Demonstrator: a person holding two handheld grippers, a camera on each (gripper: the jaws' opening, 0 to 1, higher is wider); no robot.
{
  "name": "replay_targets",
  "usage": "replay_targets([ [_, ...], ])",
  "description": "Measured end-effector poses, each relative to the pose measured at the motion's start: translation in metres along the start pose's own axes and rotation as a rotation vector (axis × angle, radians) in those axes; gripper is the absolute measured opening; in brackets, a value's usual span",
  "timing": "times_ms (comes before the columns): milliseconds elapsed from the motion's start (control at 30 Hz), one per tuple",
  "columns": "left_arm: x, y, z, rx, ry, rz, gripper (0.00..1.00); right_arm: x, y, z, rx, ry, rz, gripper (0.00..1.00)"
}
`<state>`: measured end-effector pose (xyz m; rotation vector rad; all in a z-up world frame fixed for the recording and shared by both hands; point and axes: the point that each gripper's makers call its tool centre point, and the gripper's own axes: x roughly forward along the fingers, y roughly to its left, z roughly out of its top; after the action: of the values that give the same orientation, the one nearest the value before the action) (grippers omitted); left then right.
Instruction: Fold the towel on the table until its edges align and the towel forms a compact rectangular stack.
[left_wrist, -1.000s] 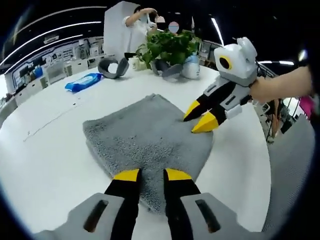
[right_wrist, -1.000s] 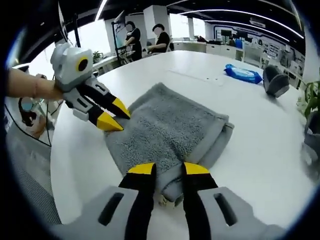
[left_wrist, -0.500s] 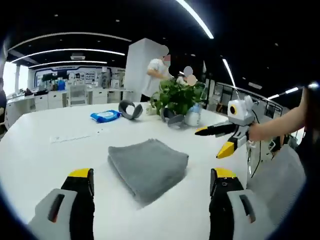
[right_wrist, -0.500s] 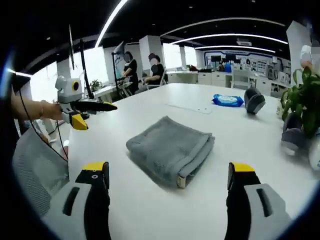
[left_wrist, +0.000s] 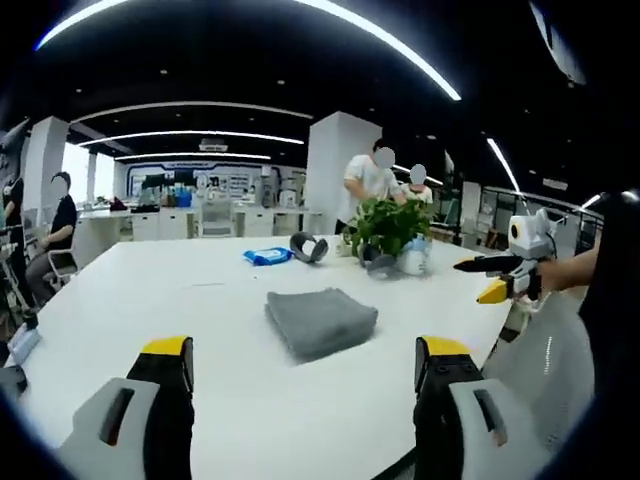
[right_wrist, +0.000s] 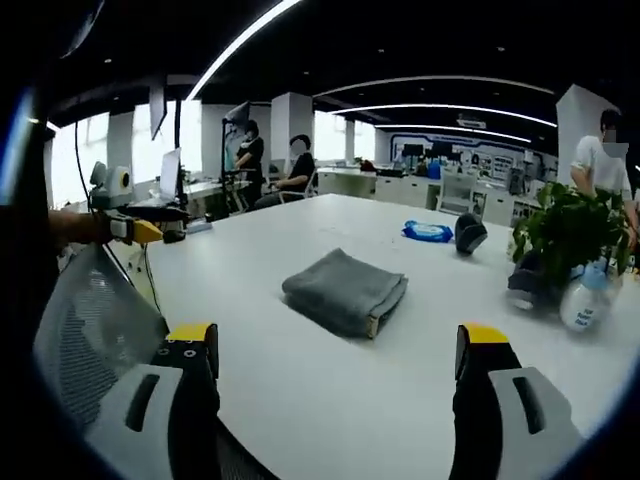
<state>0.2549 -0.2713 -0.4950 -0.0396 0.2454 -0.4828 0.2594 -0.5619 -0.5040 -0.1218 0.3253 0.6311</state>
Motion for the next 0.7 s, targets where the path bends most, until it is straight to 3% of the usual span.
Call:
replay_targets([
  [100,0.004,-0.009,-0.001,-0.018,-0.012,-0.022,0.95,0.000,0.009,-0.007,0.003,-0.006,-0.005,0.99],
  [167,0.007,-0.015,-0.003,0.045,0.022,-0.028,0.95,0.003,0.023,-0.008,0.038,-0.041,0.038,0.99],
  [200,0.008,-0.014,-0.005,0.056,0.027,-0.022,0.96,0.004,0.033,-0.013,0.060,-0.014,0.078,0.99],
  [300,0.012,-0.010,-0.014,0.056,0.038,-0.015,0.95,0.004,0.022,-0.009,-0.071,-0.022,0.038,0.99],
  [367,0.011,-0.002,-0.014,0.099,0.041,0.014,0.94,0.004,0.016,-0.014,-0.045,-0.009,0.022,0.99],
  [467,0.009,-0.007,-0.011,0.141,0.034,0.028,0.94,0.001,0.011,-0.015,-0.029,-0.020,0.004,0.99],
  [700,0.008,-0.009,-0.012,0.112,0.048,0.021,0.94,0.001,0.014,-0.015,-0.078,-0.010,0.003,0.99],
])
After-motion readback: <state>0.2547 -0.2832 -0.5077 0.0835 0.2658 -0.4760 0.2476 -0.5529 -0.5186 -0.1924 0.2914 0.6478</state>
